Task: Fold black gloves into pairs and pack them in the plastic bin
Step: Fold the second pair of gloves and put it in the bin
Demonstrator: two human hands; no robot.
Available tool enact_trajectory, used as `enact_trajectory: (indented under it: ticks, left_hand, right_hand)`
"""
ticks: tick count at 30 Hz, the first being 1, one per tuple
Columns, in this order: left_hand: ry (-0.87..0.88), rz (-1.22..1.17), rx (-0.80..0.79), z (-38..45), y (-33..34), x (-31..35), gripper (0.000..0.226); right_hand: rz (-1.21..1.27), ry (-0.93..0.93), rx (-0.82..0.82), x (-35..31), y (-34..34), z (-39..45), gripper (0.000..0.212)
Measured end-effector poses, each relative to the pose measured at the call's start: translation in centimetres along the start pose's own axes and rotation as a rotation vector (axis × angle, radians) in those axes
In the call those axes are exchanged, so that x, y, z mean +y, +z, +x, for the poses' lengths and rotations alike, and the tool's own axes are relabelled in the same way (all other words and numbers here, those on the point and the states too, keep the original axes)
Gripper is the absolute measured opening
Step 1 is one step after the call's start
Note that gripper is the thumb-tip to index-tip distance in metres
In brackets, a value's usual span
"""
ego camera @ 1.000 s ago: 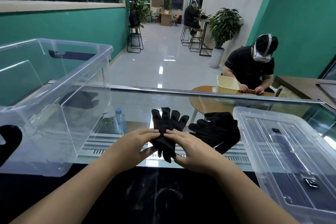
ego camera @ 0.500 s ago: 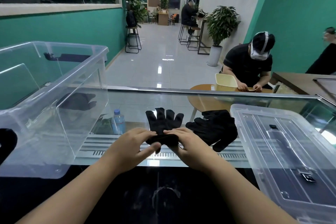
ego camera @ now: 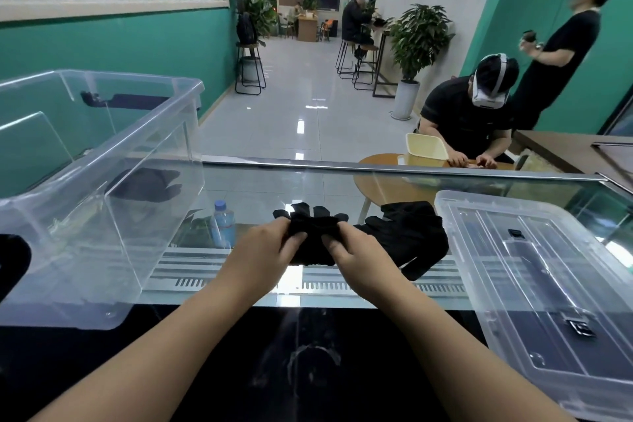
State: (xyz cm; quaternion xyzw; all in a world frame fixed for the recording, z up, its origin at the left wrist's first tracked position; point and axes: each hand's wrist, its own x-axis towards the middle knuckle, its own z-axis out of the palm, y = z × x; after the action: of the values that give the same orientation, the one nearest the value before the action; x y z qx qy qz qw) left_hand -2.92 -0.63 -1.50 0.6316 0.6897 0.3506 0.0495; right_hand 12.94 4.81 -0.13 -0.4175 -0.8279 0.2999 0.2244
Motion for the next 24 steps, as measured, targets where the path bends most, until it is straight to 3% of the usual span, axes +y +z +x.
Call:
enact_trajectory:
  ticks: [9, 18, 21, 24]
  left_hand:
    - [-0.238, -0.011, -0.010, 1.9, 1.4, 0.4, 0.027]
    - [-0.177, 0.092, -0.037, 2.3, 1.9, 0.3, 0.016]
    - [-0.097, 0.180, 0.014, 1.9, 2.0, 0.0, 0.017]
    - [0.233, 0.268, -0.023, 2.0, 1.4, -0.9, 0.019]
  right_hand:
    - [0.023, 0.160, 0.112, 0.3, 0.6, 2.1, 0.024]
    - [-0.096, 0.185, 0.111, 0.5, 1.1, 3.3, 0.027]
    - [-0.161, 0.165, 0.155, 0.4, 1.2, 3.3, 0.024]
    - [-0.246, 0.032, 0.208, 0.3, 0.9, 3.1, 0.017]
